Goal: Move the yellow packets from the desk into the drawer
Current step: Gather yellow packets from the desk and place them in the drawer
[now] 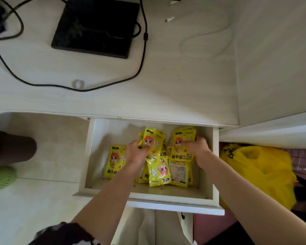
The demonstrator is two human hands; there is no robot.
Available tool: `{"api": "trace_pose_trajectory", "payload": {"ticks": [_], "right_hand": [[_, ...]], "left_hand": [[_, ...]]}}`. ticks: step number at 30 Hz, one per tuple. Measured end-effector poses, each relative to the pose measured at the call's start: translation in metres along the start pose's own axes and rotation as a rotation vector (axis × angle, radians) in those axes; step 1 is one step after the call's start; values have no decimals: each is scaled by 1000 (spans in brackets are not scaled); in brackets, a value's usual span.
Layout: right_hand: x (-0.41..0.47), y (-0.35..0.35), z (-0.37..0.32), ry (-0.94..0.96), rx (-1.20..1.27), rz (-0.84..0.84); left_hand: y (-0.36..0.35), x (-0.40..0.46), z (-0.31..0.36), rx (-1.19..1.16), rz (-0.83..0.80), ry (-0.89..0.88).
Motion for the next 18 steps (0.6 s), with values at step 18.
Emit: {"api": "trace_pose_trajectory", "payload": {"ticks": [18], "right_hand": [[-105,11,-3,382,-749,-98]], "left_hand": [[68,-89,-19,374,138,-323]]}}
Point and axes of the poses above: each hand's wrist, its own x-axis towards the middle knuckle, its own y-axis out of the back of the hand, z = x × y, the point moved 4 cm from there along x, towards the middle knuckle, and after that the axes turned 6 degrees about x, right-handed, at the moved point
